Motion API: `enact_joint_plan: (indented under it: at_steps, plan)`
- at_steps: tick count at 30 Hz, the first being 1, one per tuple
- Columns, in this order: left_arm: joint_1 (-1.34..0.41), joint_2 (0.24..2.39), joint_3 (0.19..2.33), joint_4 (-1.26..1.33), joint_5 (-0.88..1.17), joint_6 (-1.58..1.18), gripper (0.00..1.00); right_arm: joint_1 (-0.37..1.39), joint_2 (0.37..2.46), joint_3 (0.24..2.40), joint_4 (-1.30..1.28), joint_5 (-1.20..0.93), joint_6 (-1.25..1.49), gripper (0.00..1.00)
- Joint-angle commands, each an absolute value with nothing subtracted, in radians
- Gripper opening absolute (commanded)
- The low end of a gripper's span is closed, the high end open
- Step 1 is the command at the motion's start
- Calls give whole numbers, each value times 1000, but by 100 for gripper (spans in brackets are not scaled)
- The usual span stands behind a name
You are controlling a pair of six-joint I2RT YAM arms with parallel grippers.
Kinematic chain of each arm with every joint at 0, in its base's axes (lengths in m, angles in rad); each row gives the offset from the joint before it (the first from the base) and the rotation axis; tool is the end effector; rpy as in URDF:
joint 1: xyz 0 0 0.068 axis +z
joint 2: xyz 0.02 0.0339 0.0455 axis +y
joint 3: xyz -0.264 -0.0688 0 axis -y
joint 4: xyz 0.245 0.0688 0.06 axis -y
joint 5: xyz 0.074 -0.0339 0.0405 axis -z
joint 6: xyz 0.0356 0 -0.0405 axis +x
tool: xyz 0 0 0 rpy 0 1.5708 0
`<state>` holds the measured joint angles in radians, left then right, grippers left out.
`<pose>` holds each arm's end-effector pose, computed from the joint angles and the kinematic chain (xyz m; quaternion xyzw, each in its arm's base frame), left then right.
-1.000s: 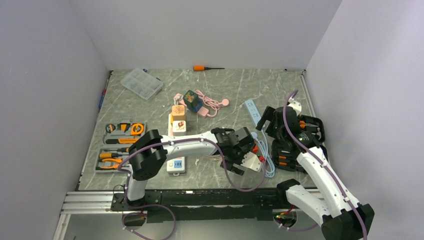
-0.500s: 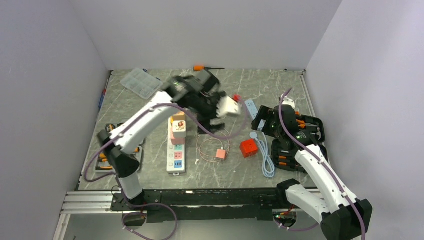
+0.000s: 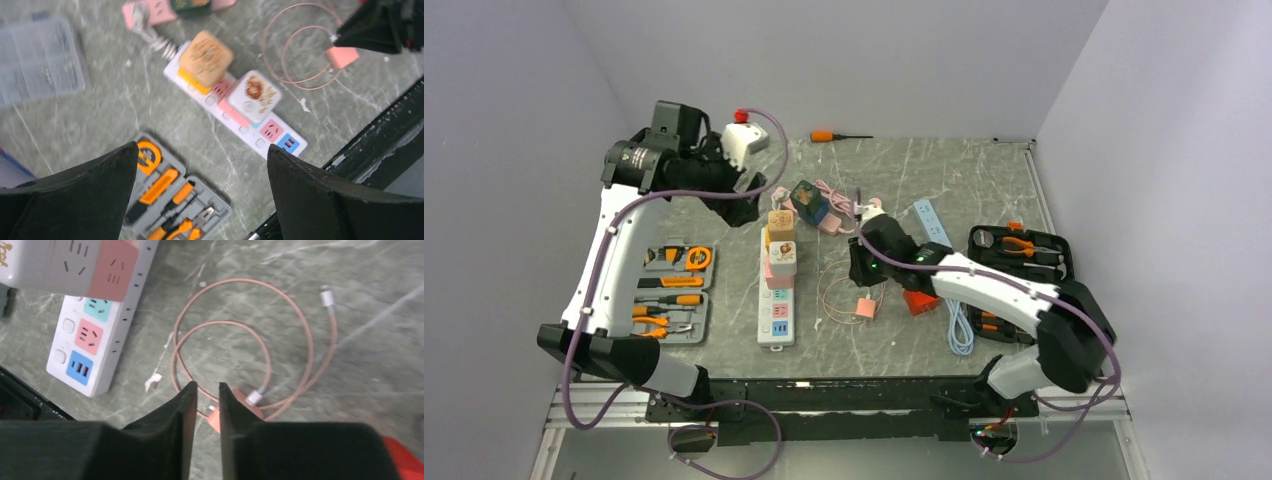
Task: Pull the plug off the socket
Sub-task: Move the plug to the center of the board.
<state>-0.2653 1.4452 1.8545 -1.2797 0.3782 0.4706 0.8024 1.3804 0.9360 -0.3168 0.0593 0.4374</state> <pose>0.2444 -0.0800 0.4461 0.3920 0.8376 -0.1411 0.3533 0.2075 0.2116 0.2460 -0.1553 0.9056 0.2065 0.3362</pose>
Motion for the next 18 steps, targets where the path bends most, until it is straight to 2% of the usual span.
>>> enact_joint_plan:
  at_steps: [1,3,9,18]
  plan:
    - [-144,1445,1784,-1209,355,344,99,859,1509,1020,-214,8,377,16]
    - [-125,1438,1738,-1193,339,337,99,878,1579,1038,-212,-21,374,11]
    - [-124,1375,1589,-1080,326,312,99,901,1704,1006,-231,-14,420,3]
    - [-124,1374,1555,-1076,335,315,100,889,1581,767,-274,225,638,8]
